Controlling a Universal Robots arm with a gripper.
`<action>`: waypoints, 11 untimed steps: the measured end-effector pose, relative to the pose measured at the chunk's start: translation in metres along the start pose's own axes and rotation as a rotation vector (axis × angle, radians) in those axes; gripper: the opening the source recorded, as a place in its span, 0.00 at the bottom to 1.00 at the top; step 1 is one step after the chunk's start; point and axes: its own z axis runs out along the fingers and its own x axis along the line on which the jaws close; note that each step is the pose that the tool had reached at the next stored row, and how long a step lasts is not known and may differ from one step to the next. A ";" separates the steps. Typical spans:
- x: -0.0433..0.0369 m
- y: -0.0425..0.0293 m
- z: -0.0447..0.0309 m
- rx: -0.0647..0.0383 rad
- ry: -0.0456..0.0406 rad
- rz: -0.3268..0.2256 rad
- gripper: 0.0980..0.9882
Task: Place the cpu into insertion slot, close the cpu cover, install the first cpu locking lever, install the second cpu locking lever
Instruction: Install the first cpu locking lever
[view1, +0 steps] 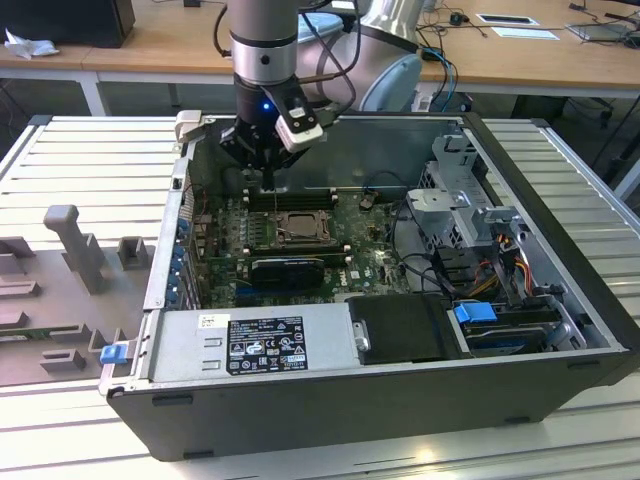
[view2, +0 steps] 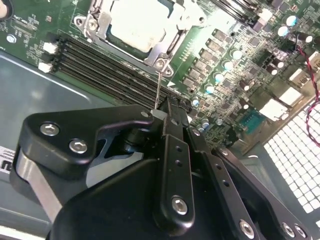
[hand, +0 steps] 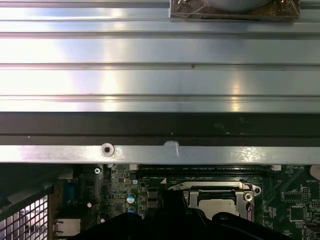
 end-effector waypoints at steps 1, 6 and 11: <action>-0.0032 0.0000 0.0001 0.000 0.0001 0.000 0.01; -0.0112 0.0000 0.0010 0.000 0.0000 0.000 0.01; -0.0208 -0.0001 0.0020 0.000 0.0001 0.000 0.01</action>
